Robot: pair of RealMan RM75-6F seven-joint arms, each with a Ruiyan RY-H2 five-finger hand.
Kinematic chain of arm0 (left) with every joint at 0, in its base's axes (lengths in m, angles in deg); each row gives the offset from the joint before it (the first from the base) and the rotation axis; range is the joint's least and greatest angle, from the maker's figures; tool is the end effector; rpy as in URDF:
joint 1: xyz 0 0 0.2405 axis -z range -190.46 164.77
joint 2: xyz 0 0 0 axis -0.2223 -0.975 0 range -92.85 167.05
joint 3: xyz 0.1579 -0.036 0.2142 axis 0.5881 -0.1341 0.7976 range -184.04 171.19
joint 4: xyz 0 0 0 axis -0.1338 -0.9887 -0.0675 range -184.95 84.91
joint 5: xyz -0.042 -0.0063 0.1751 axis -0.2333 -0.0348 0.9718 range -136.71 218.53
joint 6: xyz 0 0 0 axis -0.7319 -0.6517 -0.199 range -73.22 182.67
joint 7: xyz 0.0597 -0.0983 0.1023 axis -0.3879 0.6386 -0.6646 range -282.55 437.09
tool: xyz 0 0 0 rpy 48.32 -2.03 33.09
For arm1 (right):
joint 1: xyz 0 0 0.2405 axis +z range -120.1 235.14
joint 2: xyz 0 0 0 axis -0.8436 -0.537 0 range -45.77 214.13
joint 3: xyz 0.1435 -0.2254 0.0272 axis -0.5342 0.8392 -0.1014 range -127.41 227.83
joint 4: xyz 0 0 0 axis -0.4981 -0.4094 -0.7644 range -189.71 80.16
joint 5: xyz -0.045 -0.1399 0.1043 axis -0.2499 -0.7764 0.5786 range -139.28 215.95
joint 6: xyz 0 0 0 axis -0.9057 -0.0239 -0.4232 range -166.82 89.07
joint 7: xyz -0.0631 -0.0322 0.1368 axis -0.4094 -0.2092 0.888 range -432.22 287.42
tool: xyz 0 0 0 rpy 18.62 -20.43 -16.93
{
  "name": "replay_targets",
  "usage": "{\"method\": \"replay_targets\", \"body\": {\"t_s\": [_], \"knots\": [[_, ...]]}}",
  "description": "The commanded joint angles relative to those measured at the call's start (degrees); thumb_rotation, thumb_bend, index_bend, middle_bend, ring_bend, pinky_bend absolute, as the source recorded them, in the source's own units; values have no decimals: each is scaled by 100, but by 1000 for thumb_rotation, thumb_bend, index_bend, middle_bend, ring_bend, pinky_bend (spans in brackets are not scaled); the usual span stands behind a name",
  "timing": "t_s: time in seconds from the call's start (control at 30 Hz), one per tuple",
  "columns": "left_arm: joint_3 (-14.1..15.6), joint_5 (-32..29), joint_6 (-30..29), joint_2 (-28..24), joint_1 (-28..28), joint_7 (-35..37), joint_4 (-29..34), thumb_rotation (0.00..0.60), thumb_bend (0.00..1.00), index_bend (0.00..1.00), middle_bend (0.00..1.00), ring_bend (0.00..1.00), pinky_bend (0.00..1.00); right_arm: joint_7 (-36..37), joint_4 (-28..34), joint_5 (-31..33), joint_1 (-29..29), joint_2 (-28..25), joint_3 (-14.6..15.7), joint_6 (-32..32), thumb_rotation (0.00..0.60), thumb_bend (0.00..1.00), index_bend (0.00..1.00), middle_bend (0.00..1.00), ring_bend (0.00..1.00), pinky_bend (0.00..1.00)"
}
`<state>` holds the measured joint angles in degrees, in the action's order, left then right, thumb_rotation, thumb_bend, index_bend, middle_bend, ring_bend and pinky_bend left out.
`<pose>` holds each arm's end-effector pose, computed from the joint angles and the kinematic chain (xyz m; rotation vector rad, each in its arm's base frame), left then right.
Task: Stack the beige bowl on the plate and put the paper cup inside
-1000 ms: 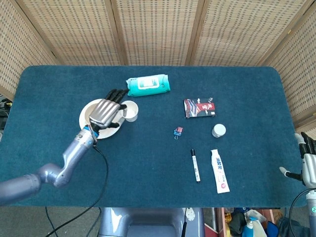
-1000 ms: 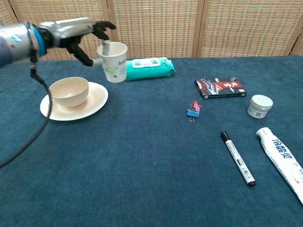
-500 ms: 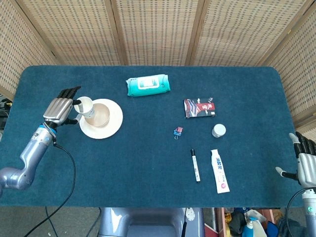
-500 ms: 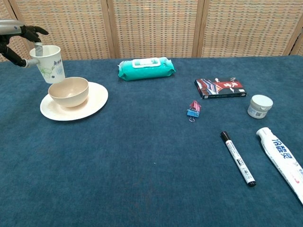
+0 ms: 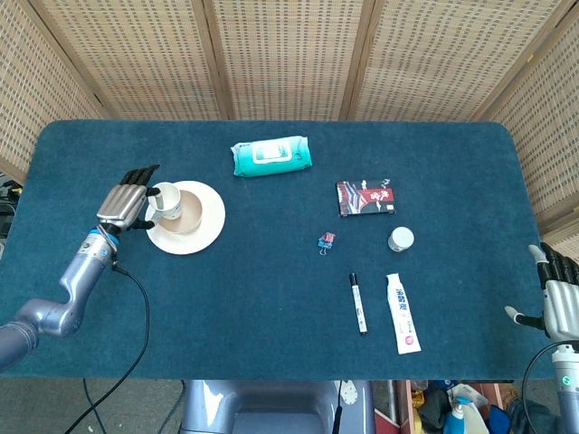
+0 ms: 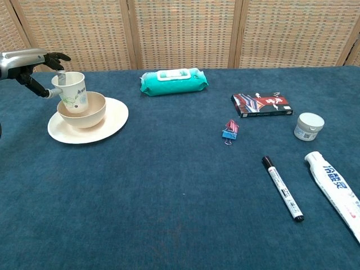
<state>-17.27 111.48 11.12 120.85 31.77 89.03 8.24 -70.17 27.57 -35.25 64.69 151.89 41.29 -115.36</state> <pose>-0.2365 0.4321 0.0844 -1.6659 -1.0570 -0.8740 -0.3589 -0.2208 0.1991 1.2178 -0.9606 0.7813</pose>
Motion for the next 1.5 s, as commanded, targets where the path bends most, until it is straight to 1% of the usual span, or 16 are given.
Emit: {"method": "replay_targets", "body": {"t_s": [0.03, 0.13, 0.5, 0.57, 0.6, 0.63, 0.67, 0.73, 0.83, 0.9, 0.93, 1.03, 1.2, 1.37, 1.4, 1.5], "knots": [[-23, 54, 18, 75, 46, 124, -93, 600, 464, 608, 0, 0, 0, 3, -16, 10, 6, 8, 0, 15, 600, 0, 11, 0, 0, 0], [-42, 123, -7, 105, 69, 265, -163, 600, 464, 608, 0, 0, 0, 5, -40, 33, 13, 19, 0, 43, 600, 0, 10, 0, 0, 0], [48, 176, 217, 203, 126, 353, -294, 600, 465, 596, 0, 0, 0, -33, -77, 56, 38, 51, 4, 84, 600, 0, 11, 0, 0, 0], [67, 209, 187, 233, 119, 353, -324, 600, 465, 520, 0, 0, 0, -47, -77, 63, 40, 54, 4, 88, 600, 0, 11, 0, 0, 0], [69, 212, 188, 236, 119, 357, -329, 600, 447, 439, 0, 0, 0, -49, -77, 64, 40, 54, 5, 88, 600, 0, 11, 0, 0, 0], [72, 214, 191, 238, 119, 359, -333, 600, 416, 349, 0, 0, 0, -49, -76, 65, 41, 55, 5, 89, 600, 0, 11, 0, 0, 0], [74, 214, 196, 237, 119, 358, -336, 600, 385, 296, 0, 0, 0, -50, -76, 65, 41, 55, 5, 90, 600, 0, 11, 0, 0, 0], [81, 213, 221, 220, 118, 363, -327, 600, 278, 169, 0, 0, 0, -51, -77, 66, 42, 56, 5, 89, 600, 0, 11, 0, 0, 0], [83, 213, 229, 183, 104, 398, -279, 600, 149, 58, 0, 0, 0, -44, -82, 66, 40, 55, 7, 90, 600, 0, 11, 0, 0, 0], [80, 250, 173, 131, 83, 444, -213, 600, 82, 15, 0, 0, 0, -35, -77, 60, 38, 50, 6, 82, 600, 0, 11, 0, 0, 0], [80, 267, 150, 106, 73, 468, -180, 600, 48, 2, 0, 0, 0, -33, -74, 58, 38, 49, 7, 80, 600, 0, 11, 0, 0, 0], [61, 319, 27, -13, 24, 555, -52, 600, 1, 0, 0, 0, 0, -35, -59, 43, 35, 42, 10, 65, 600, 0, 11, 0, 0, 0], [-51, 366, -406, -464, -168, 669, 404, 600, 0, 0, 0, 0, 0, -8, -6, -10, 21, 17, 22, 21, 600, 0, 11, 0, 0, 0], [-113, 289, -917, -1110, -542, 548, 1189, 600, 0, 0, 0, 0, 0, 22, 46, -66, 0, -13, 29, -46, 600, 0, 11, 0, 0, 0], [-108, 232, -1131, -1297, -716, 438, 1478, 600, 0, 0, 0, 0, 0, 32, 63, -85, -7, -22, 31, -68, 600, 0, 11, 0, 0, 0], [-46, 139, -1639, -1561, -1107, 153, 2008, 600, 0, 0, 0, 0, 0, 50, 91, -123, -22, -37, 36, -117, 600, 0, 11, 0, 0, 0]]}}
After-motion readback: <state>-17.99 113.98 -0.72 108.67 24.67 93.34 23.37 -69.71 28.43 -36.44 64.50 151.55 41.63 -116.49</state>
